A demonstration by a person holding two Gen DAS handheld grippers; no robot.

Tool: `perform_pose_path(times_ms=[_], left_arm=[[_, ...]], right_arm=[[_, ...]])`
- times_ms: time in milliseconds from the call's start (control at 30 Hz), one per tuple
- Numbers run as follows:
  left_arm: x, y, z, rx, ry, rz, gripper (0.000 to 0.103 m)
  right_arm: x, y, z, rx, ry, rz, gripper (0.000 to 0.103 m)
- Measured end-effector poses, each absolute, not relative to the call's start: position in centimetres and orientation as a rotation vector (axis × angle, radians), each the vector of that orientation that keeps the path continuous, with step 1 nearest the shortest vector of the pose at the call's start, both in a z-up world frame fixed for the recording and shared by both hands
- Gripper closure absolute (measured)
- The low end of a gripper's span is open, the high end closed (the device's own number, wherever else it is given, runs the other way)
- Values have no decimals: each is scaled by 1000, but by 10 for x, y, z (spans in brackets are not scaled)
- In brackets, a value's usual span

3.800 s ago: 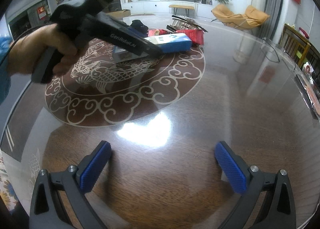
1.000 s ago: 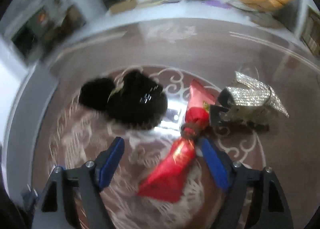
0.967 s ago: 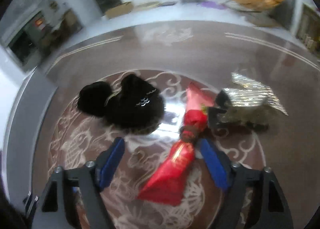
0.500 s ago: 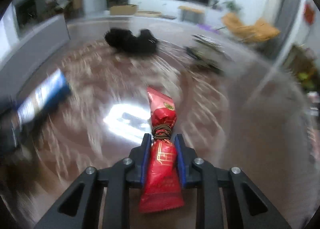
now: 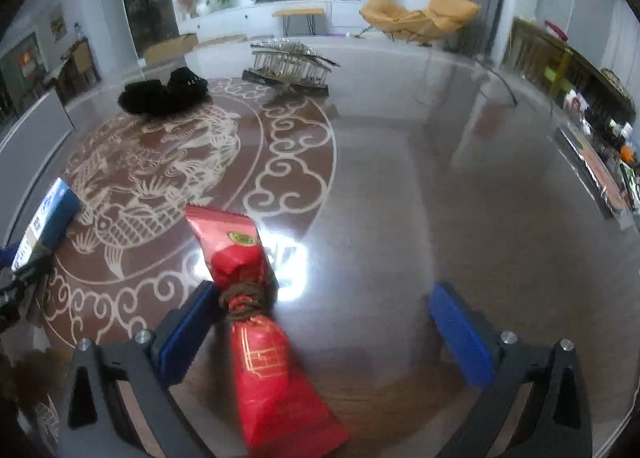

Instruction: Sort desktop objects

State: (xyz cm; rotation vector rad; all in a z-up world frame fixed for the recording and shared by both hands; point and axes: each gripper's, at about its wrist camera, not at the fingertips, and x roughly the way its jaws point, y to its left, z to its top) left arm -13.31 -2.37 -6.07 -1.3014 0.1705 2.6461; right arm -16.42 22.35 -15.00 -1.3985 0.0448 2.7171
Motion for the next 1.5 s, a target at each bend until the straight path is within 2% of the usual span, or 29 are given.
perform_pose_path(times_ms=[267,933,1033,1500], left_arm=[[-134,-24,-61,-1309,160,2647,23],[-134,-24,-61,-1310,156,2647,23],[-134,-20,-64,-1327,163,2621,6],[-132,-21,-64,-1334,167,2616,1]], right_arm=[[-166,228,-147,-1397,42,2718,0],[-166,226,-147,-1398,41,2720,0],[-166,226,-147,-1399,41,2720,0],[-166,225,-145,-1400,40,2721,0]])
